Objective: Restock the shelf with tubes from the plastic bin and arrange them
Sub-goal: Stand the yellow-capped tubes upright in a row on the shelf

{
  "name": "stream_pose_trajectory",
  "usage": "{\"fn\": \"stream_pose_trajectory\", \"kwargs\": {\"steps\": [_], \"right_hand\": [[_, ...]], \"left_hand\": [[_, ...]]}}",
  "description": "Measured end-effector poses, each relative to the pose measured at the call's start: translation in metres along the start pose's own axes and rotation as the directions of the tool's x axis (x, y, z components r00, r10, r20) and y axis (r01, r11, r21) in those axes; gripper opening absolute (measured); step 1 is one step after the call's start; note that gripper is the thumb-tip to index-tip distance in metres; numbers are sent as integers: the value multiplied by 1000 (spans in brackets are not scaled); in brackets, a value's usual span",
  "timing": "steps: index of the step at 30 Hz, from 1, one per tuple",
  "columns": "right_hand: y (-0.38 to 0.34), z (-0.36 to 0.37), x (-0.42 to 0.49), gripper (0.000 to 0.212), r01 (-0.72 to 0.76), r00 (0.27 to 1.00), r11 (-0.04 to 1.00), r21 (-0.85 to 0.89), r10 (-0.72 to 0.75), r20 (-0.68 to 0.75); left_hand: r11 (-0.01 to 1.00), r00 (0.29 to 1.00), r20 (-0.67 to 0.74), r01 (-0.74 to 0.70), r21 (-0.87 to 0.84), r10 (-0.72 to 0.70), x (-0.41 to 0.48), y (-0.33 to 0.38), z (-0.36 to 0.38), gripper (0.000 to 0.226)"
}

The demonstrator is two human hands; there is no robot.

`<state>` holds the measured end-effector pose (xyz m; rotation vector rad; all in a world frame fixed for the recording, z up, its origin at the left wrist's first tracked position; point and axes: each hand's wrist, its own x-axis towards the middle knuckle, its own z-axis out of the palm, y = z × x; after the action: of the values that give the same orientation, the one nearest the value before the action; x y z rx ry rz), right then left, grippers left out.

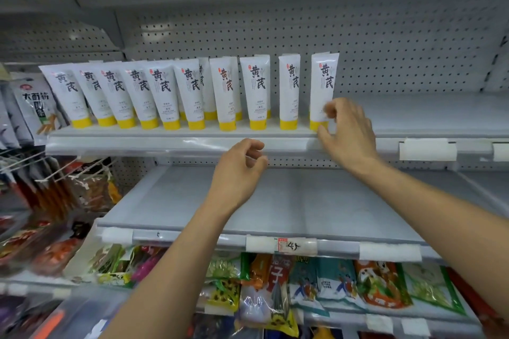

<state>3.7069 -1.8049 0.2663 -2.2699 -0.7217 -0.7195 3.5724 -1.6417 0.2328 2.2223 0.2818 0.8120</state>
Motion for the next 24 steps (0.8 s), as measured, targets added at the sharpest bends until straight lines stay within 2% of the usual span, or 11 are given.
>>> {"fn": "stream_pose_trajectory", "kwargs": {"steps": [2,4,8,11,13,16,21,24], "right_hand": [[-7,5,-27,24,169,985,986,-6,-169,44],[-14,16,-53,21,280,953,960,-8,-277,126],[-37,54,-103,19,380,862,923,54,-375,341],[-61,95,-136,17,432,751,894,120,-430,502],[-81,127,-152,15,465,654,865,188,-479,585],[-119,186,-171,16,456,533,845,279,-510,675],[-186,300,-216,12,368,369,854,368,-497,785],[-212,373,-252,5,336,211,865,373,-454,866]], "left_hand": [[999,1000,3,20,51,-20,-16,-10,-3,25],[995,998,8,69,73,-69,-37,-25,-6,25],[978,976,63,205,49,-207,-89,-66,-15,27],[954,944,141,291,77,-300,-124,-112,-32,27],[922,912,141,378,79,-386,-142,-151,-52,25],[835,830,96,549,37,-550,-167,-216,-91,22],[628,628,12,778,19,-778,-205,-339,-161,9],[518,518,24,853,53,-855,-218,-417,-184,9]]}}
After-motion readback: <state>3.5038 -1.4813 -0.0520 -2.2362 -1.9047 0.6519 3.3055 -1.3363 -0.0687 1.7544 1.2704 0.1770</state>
